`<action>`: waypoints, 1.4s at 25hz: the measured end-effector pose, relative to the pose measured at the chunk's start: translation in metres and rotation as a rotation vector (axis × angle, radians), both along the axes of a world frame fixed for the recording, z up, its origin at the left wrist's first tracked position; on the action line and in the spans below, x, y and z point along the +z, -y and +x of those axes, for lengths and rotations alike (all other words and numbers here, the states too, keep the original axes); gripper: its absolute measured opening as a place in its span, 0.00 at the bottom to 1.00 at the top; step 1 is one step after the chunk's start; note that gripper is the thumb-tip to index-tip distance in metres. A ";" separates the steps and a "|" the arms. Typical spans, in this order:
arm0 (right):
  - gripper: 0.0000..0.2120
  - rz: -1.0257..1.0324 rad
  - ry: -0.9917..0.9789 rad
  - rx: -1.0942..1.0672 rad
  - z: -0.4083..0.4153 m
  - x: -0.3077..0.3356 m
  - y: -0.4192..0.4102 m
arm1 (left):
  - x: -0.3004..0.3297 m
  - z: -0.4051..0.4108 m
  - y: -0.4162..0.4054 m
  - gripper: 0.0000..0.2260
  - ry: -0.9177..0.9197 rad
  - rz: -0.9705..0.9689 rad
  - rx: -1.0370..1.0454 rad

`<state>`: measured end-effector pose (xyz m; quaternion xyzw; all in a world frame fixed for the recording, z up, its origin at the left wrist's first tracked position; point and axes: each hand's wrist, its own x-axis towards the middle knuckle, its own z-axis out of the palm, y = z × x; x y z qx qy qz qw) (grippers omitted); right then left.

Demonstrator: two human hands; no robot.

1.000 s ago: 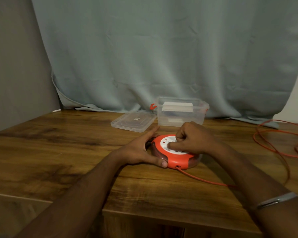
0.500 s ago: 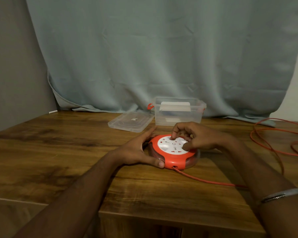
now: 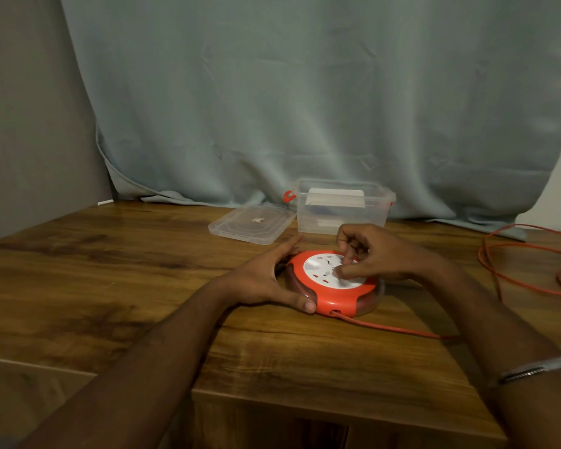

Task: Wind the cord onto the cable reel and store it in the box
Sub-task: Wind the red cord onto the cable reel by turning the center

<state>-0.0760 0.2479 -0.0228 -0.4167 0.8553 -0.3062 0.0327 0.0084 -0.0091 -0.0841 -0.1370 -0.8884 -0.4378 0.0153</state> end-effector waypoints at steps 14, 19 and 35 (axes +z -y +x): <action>0.26 0.169 -0.287 -0.230 0.016 -0.002 0.016 | 0.001 0.002 -0.001 0.65 -0.028 0.026 0.015; 0.27 0.117 -0.360 -0.267 0.019 -0.005 0.028 | -0.001 0.001 -0.001 0.67 -0.021 0.028 0.012; 0.19 0.062 0.052 0.052 0.004 0.008 -0.009 | 0.002 0.002 -0.001 0.65 0.000 0.022 0.016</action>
